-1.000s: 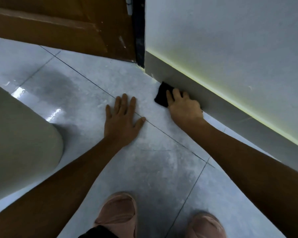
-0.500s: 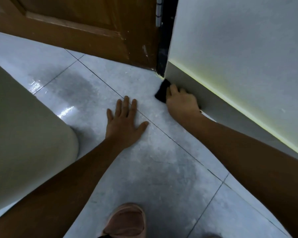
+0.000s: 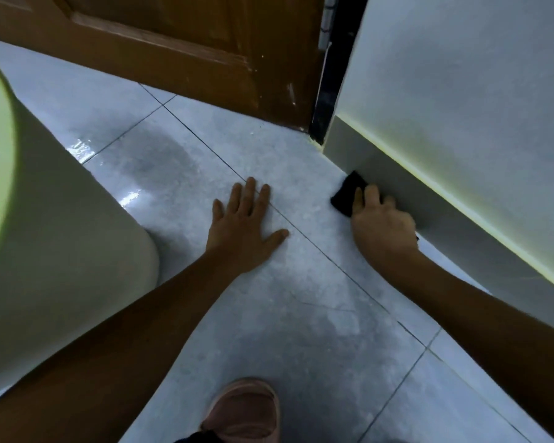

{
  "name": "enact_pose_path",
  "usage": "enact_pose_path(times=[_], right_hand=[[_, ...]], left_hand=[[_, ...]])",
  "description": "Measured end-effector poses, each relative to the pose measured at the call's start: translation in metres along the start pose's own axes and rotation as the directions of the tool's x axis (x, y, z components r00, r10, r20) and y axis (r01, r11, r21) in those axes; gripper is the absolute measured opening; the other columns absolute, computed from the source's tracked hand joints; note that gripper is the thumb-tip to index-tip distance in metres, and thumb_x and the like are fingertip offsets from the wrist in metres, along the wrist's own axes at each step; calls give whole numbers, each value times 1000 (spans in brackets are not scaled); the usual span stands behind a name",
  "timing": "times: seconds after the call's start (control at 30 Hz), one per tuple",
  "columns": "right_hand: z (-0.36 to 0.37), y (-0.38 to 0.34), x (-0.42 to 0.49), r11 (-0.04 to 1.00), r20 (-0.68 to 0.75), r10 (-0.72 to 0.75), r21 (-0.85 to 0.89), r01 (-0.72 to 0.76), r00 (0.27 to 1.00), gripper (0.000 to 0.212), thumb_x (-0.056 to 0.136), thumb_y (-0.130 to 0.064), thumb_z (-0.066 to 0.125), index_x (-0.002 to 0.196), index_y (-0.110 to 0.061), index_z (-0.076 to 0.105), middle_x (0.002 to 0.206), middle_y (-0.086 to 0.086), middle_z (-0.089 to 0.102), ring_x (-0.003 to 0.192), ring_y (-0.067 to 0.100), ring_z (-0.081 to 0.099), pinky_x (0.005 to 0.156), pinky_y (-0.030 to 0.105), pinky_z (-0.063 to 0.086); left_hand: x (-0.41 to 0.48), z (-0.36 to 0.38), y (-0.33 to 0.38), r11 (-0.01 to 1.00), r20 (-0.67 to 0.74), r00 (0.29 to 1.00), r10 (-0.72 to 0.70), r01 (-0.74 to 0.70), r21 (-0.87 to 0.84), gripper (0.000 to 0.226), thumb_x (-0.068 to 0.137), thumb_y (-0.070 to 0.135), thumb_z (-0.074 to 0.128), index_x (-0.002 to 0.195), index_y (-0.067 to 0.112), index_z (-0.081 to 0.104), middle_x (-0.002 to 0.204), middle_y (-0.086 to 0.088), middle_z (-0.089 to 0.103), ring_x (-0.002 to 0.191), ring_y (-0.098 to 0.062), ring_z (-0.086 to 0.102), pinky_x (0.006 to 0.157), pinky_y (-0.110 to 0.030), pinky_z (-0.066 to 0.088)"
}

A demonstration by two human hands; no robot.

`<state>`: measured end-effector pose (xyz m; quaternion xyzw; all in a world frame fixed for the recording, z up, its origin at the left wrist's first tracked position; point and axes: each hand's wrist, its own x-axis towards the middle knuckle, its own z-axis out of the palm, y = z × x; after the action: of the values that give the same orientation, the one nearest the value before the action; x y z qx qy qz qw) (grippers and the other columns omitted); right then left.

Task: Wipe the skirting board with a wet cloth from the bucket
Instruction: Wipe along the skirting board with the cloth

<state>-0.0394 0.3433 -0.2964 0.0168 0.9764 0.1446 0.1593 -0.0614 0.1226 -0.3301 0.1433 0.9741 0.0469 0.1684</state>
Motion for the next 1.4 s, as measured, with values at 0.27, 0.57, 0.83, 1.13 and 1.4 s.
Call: enact_pose_path(times=[0.27,0.57,0.83,1.13,1.4], right_hand=[[-40,-41,66,991,28,-96,96,93,995,51,98,-10,38,147,-1,27,153,19,19,123,40,40,83,47,48],[7,-14,-26,923,-23,-359,143,358,933,65,92,-19,47,150,-26,18,138,15,30,110,36,43,60,39,41],[-20,-20,34,970,-10,-144,196,143,990,61,94,-9,43,150,-14,21,147,21,24,116,42,45,79,48,49],[40,42,-70,975,32,51,216,-57,998,65,92,-15,48,149,-27,21,130,16,37,103,36,47,64,44,52],[33,46,-59,956,60,120,261,-132,991,63,95,-8,39,152,-25,17,139,19,29,114,39,41,73,49,52]], left_hand=[[1,0,4,1000,3,1000,-8,8,19,88,84,72,21,149,24,-12,160,-7,-15,147,-28,-10,117,-53,5],[0,-2,-5,998,32,998,48,-50,37,99,76,81,20,149,24,-14,159,-7,-18,147,-28,-11,117,-51,5],[1,-4,-4,999,47,998,40,-41,27,100,76,81,21,149,23,-13,159,-7,-18,146,-27,-12,117,-52,4],[-12,8,9,1000,-60,998,13,-15,-28,80,90,61,21,151,14,-2,160,-13,-4,147,-32,-2,116,-51,5],[-37,34,104,956,-98,954,283,-289,-50,71,95,50,19,150,11,-1,160,-10,-5,147,-26,-6,116,-40,-6]])
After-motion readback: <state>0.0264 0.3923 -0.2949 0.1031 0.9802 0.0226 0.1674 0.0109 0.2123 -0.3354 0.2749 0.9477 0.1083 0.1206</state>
